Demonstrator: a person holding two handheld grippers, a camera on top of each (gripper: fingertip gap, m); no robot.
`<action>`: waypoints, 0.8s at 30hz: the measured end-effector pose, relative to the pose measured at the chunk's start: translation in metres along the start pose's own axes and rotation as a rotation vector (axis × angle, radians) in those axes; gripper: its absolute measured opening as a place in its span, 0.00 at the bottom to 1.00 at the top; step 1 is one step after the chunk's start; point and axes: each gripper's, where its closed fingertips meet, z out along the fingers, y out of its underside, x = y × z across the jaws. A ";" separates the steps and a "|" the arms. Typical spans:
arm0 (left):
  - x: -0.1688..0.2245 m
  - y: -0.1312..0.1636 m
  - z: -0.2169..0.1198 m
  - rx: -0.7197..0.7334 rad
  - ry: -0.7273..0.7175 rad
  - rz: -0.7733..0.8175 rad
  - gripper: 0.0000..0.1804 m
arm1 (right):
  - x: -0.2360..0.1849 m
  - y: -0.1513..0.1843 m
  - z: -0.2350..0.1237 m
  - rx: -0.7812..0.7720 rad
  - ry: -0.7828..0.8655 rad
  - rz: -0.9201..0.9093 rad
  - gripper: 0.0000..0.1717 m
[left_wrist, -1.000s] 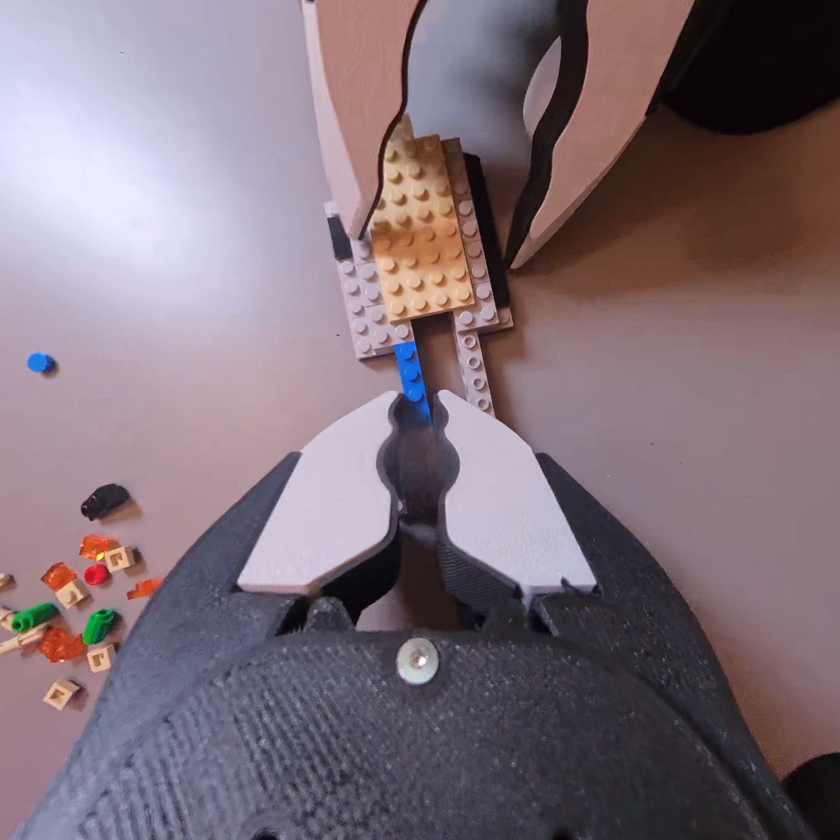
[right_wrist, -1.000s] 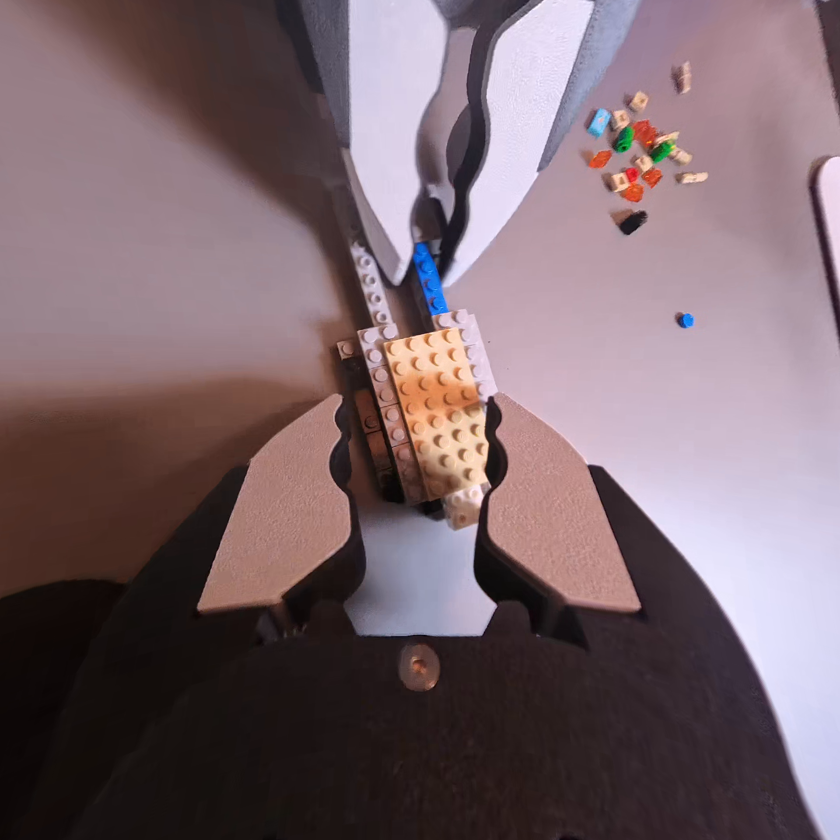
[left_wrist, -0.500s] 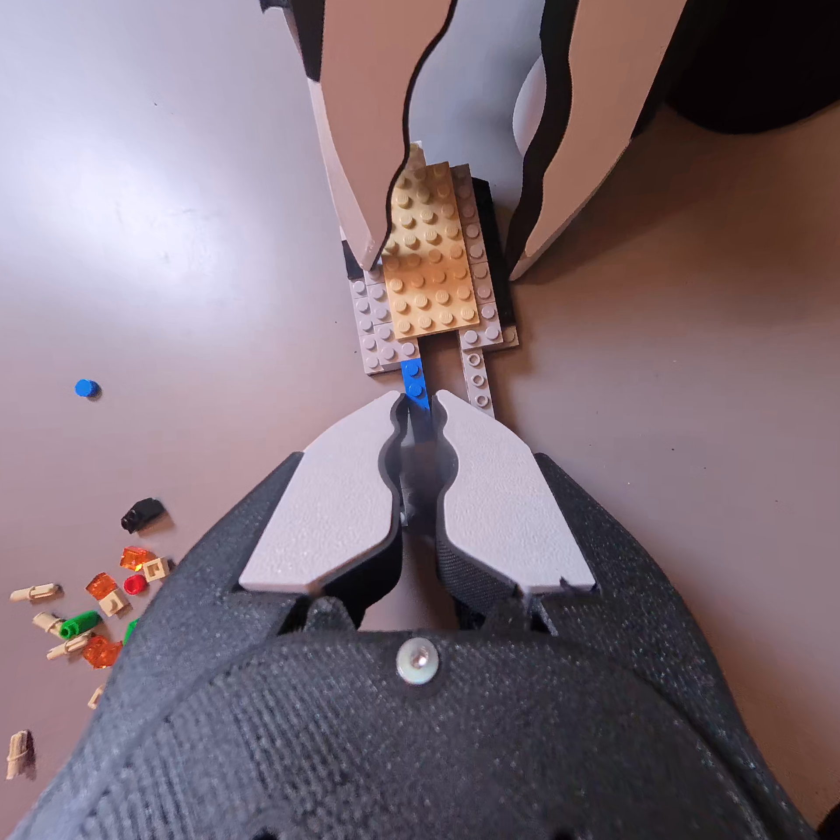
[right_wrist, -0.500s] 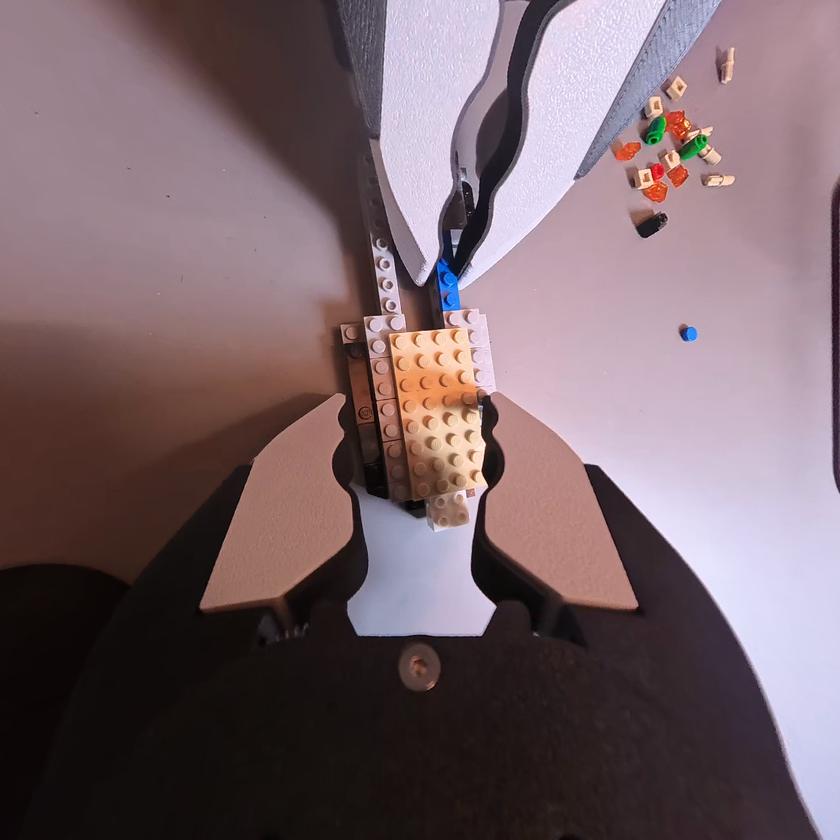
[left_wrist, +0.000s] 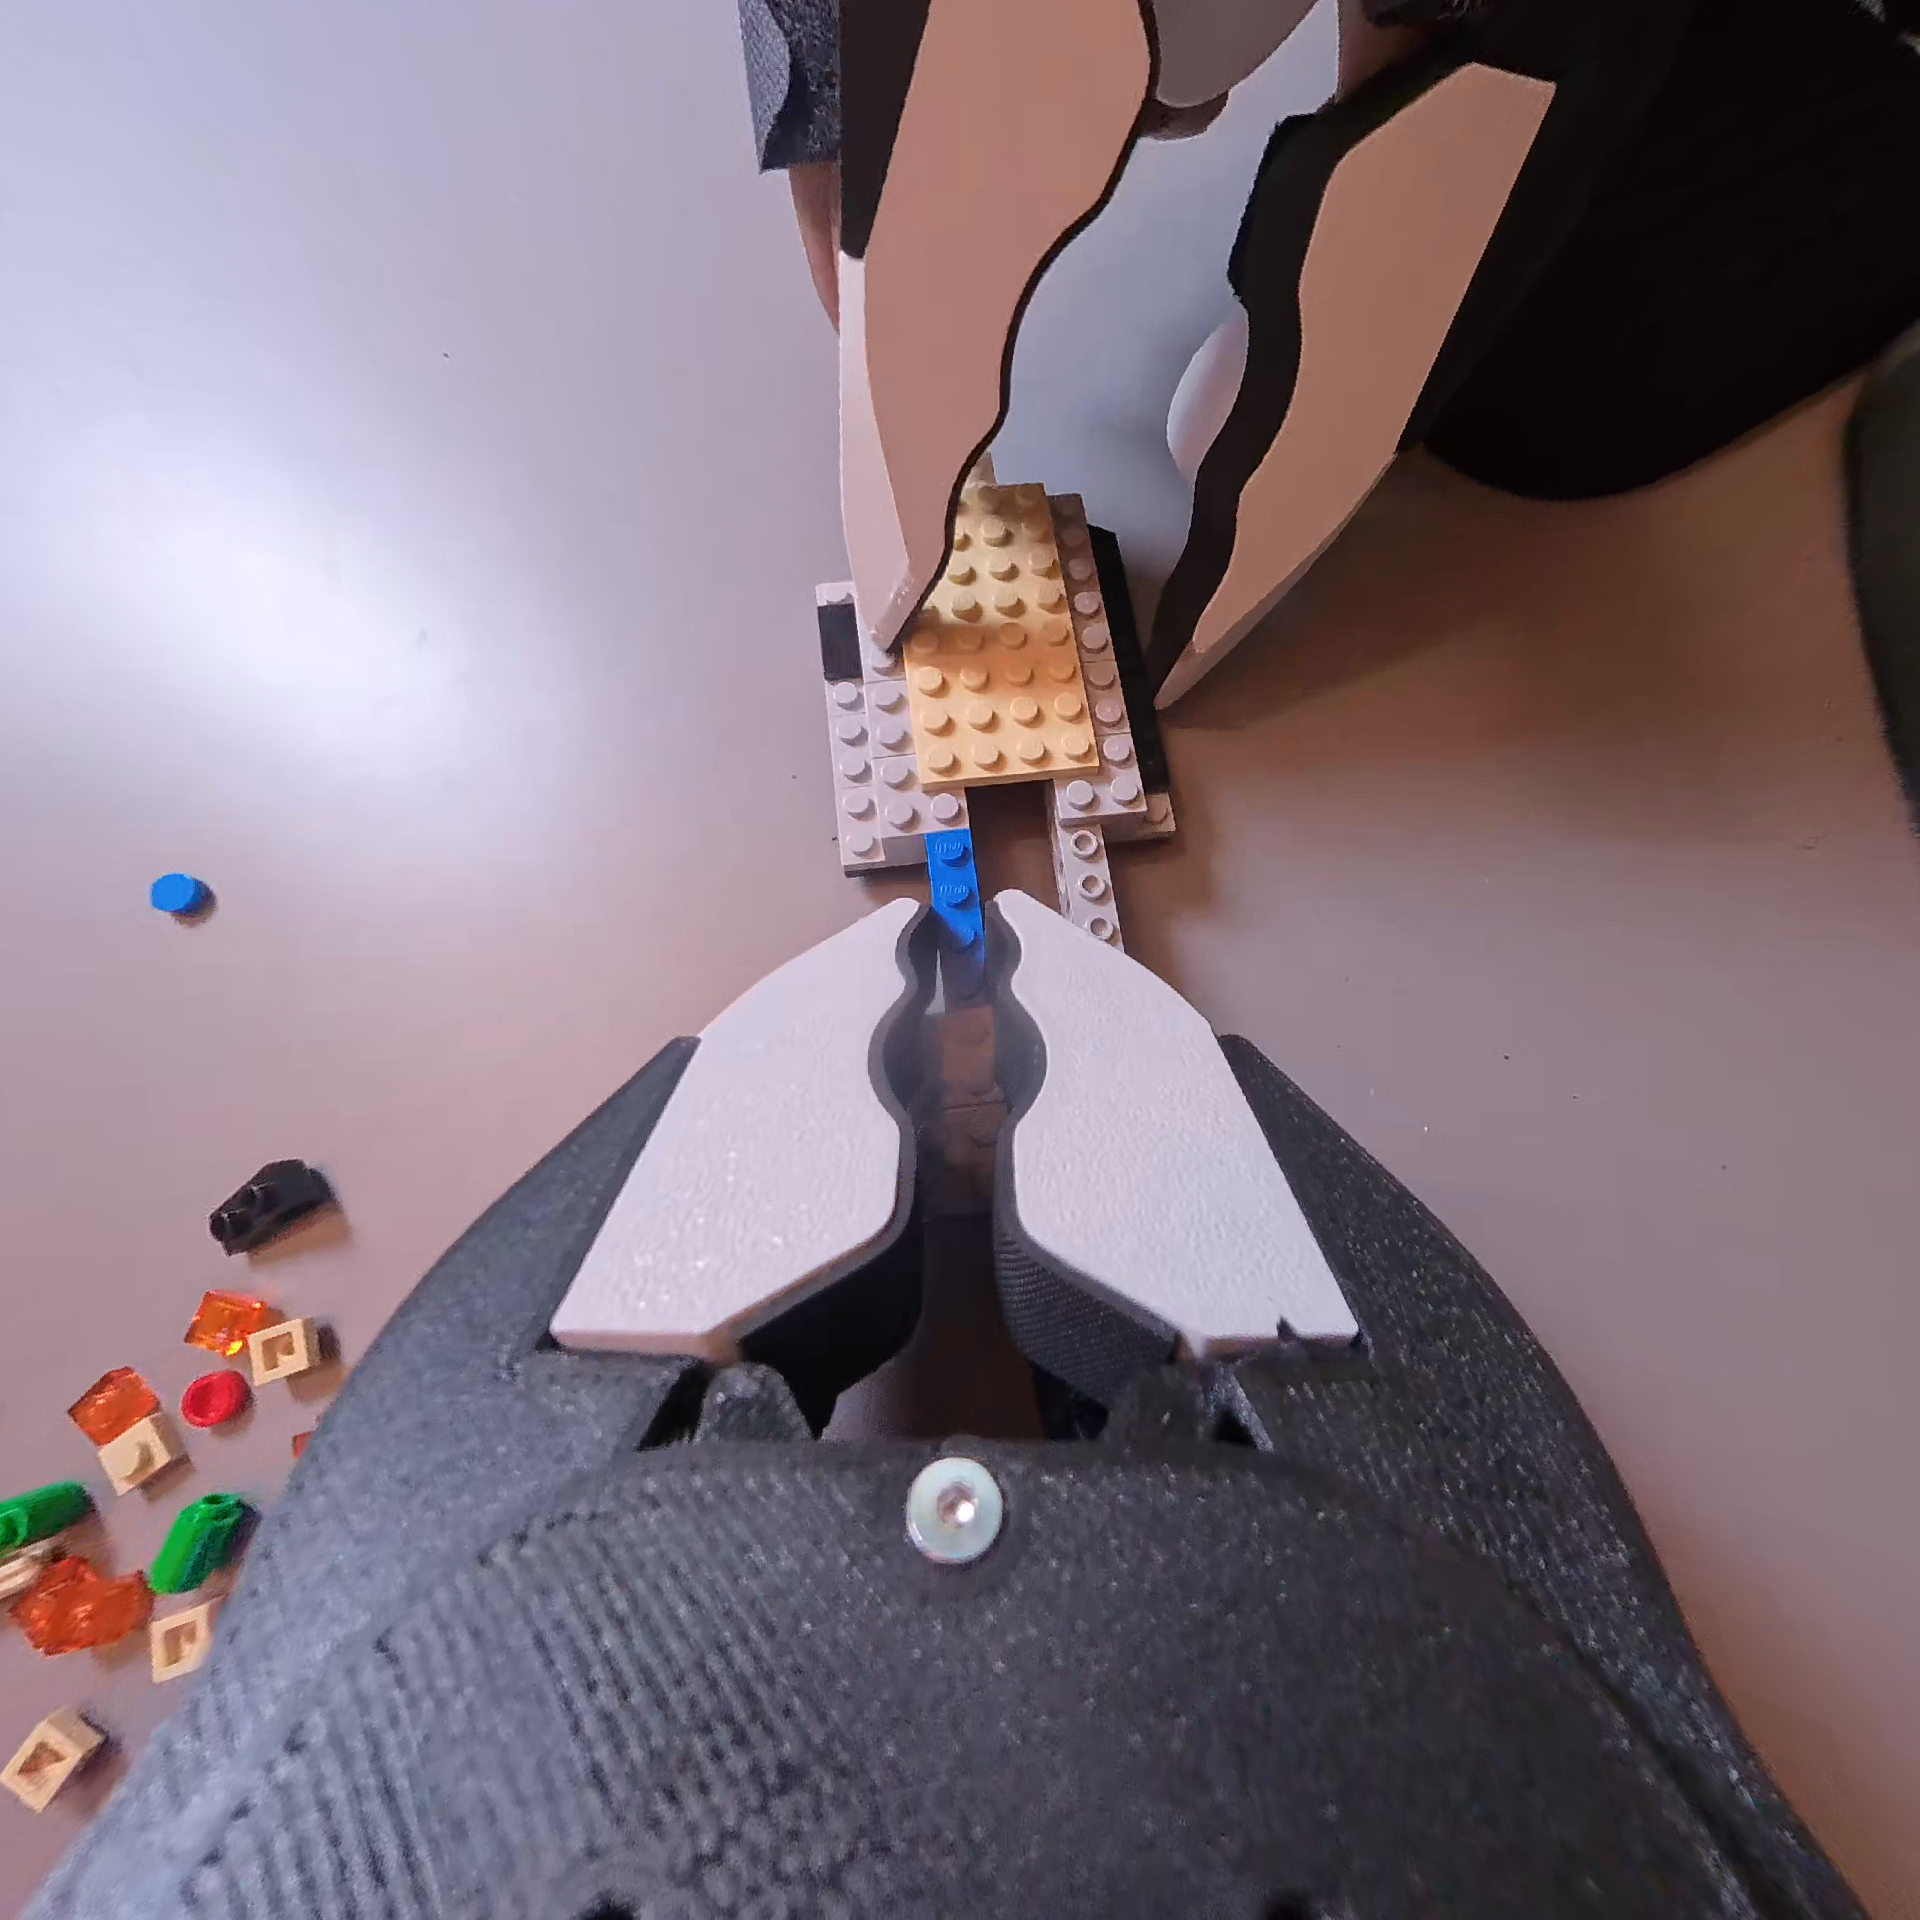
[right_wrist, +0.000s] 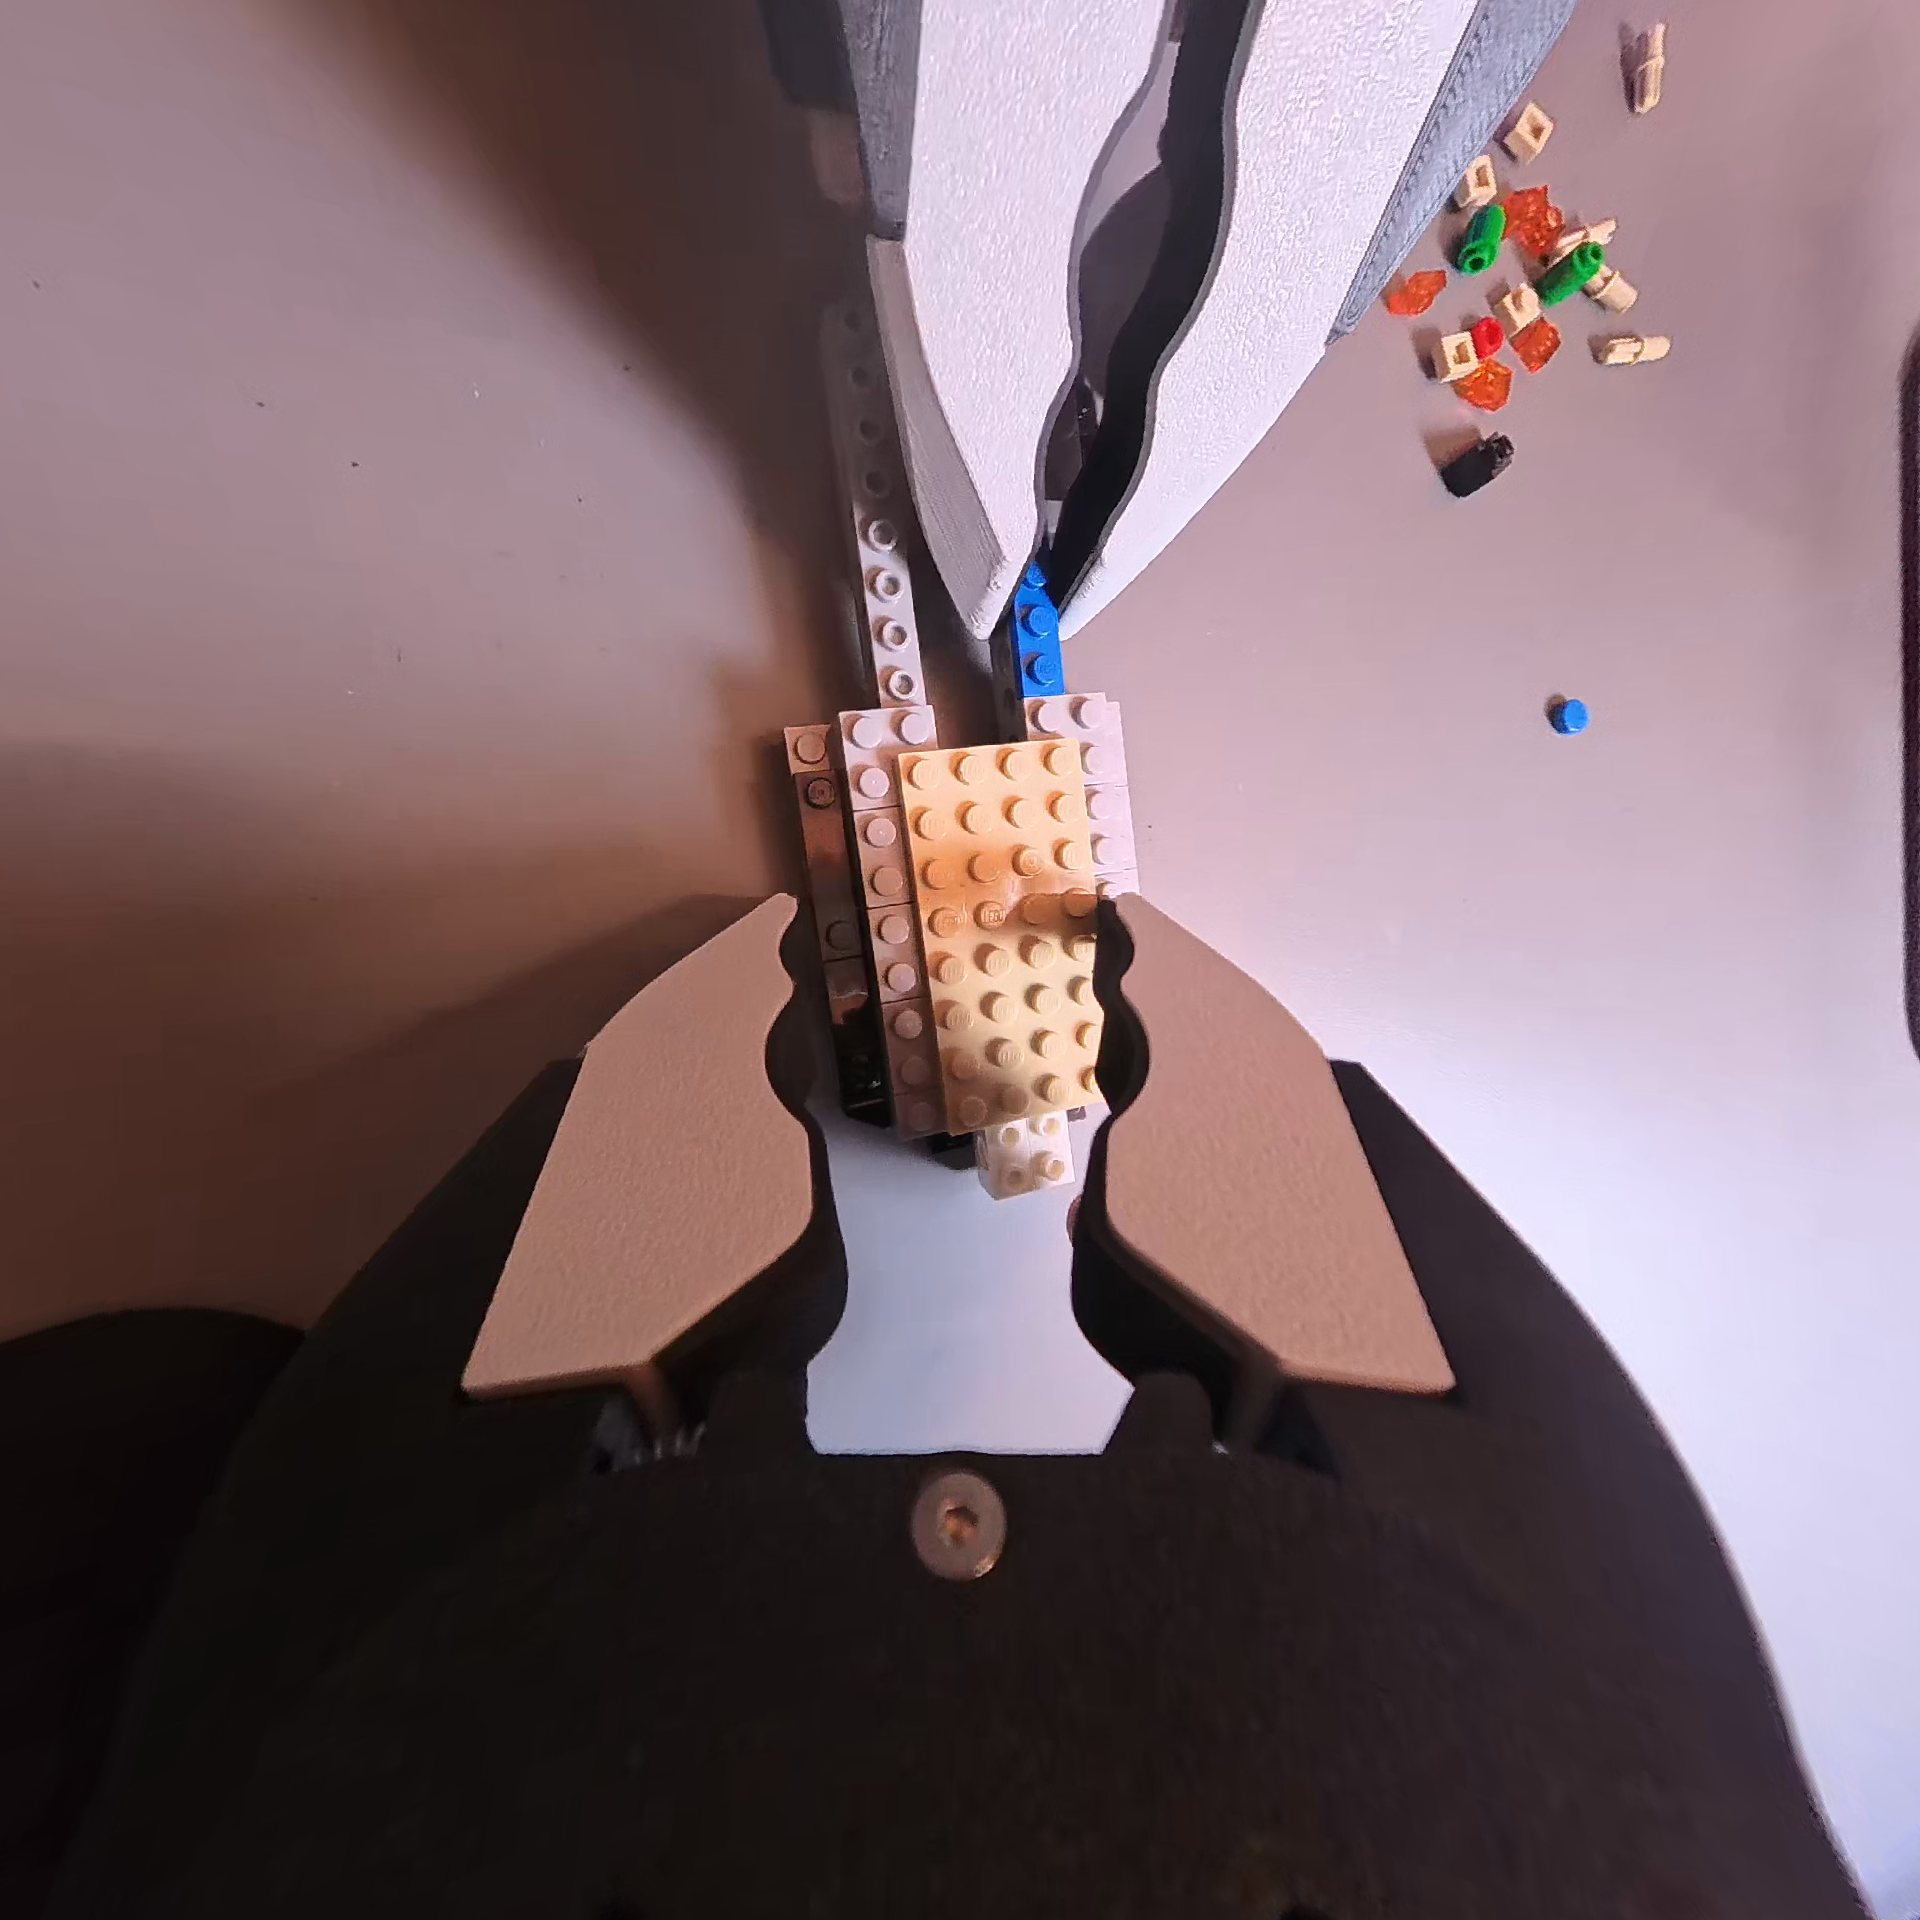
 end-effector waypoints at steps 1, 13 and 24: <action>0.000 0.000 0.000 0.009 0.004 -0.005 0.04 | 0.000 0.000 0.000 -0.001 0.000 0.002 0.30; -0.007 -0.003 -0.005 -0.080 -0.165 0.196 0.05 | 0.004 -0.001 0.004 -0.047 0.022 0.032 0.30; -0.030 -0.038 -0.090 0.093 -0.252 0.015 0.05 | 0.004 -0.002 0.005 -0.011 0.015 0.057 0.30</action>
